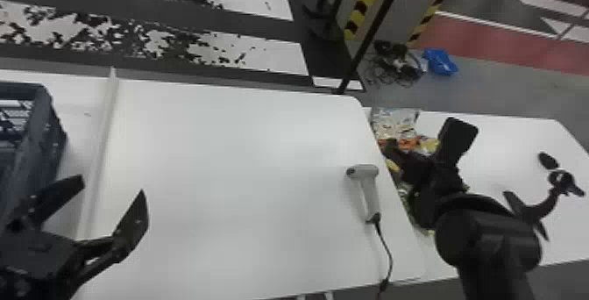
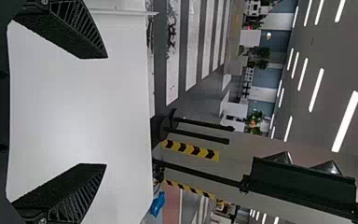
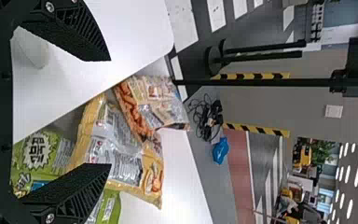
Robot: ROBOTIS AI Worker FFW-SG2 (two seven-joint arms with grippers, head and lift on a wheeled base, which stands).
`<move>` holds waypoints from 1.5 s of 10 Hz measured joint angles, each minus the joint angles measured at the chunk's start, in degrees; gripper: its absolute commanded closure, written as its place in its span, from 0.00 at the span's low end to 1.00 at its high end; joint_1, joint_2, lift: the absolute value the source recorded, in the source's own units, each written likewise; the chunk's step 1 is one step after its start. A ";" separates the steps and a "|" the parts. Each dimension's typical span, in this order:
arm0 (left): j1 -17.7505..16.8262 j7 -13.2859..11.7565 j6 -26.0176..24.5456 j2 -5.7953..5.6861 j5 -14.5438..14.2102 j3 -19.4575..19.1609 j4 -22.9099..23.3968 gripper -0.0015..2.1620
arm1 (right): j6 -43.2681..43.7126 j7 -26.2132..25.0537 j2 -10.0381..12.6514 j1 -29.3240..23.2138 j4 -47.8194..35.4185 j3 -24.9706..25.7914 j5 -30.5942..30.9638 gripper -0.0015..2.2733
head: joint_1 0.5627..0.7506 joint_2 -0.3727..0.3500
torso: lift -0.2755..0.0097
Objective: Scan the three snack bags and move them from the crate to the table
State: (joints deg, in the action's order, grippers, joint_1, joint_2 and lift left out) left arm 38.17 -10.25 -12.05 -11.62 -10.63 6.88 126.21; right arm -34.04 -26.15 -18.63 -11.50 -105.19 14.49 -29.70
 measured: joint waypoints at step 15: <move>9.73 2.60 14.37 0.37 -4.99 -8.71 2.49 0.02 | 31.42 11.83 6.26 -34.01 -22.92 -22.52 18.81 0.05 | 0.70 0.53 | 0.75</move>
State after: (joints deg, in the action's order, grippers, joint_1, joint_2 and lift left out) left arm 47.90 -7.65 2.33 -11.24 -15.63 -1.83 128.70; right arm -2.63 -14.32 -12.37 -45.50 -128.11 -8.03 -10.90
